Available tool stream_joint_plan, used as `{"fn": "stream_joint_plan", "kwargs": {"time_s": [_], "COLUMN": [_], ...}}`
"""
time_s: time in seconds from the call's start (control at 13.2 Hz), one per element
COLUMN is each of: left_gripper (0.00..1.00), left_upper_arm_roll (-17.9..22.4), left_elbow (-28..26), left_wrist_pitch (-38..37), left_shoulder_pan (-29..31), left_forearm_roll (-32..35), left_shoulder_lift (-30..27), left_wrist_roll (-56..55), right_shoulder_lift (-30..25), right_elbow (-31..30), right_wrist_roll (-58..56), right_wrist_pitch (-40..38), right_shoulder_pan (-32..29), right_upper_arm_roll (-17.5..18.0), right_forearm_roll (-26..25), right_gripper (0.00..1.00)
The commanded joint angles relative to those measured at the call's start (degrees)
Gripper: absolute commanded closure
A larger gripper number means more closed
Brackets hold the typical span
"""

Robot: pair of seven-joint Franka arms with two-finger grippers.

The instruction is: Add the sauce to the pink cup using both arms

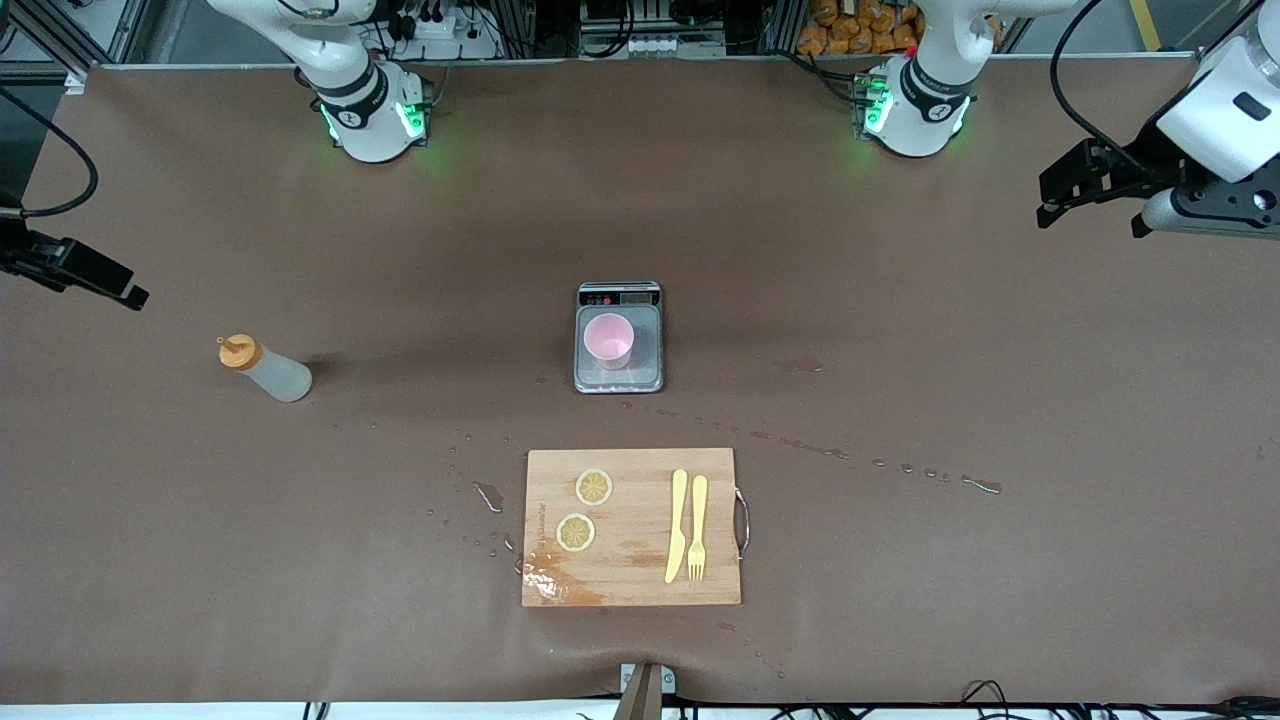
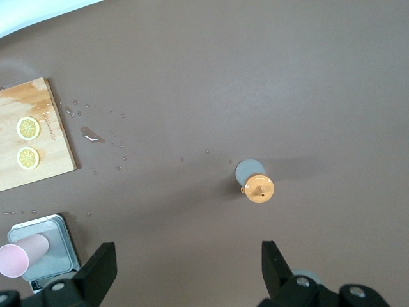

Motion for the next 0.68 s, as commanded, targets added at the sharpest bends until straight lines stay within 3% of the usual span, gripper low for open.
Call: {"fn": "stream_joint_plan", "kwargs": {"time_s": [0.0, 0.6], "left_gripper": [0.0, 0.0], "left_upper_arm_roll": [0.1, -0.1], "left_elbow": [0.4, 0.4], "left_wrist_pitch": [-0.2, -0.7], "left_shoulder_pan": [0.2, 0.0], "left_forearm_roll": [-0.9, -1.0], "left_shoulder_lift": [-0.2, -0.2], "left_wrist_roll": [-0.2, 0.0], "right_shoulder_lift": [-2.5, -2.4], "right_elbow": [-3.0, -2.9], "right_wrist_roll": [-1.0, -8.6], "right_wrist_pitch": [2.4, 3.0], "right_shoulder_pan": [0.1, 0.0], "right_upper_arm_roll": [0.6, 0.6], "right_forearm_roll": [-1.1, -2.5], "right_gripper": [0.0, 0.0]}}
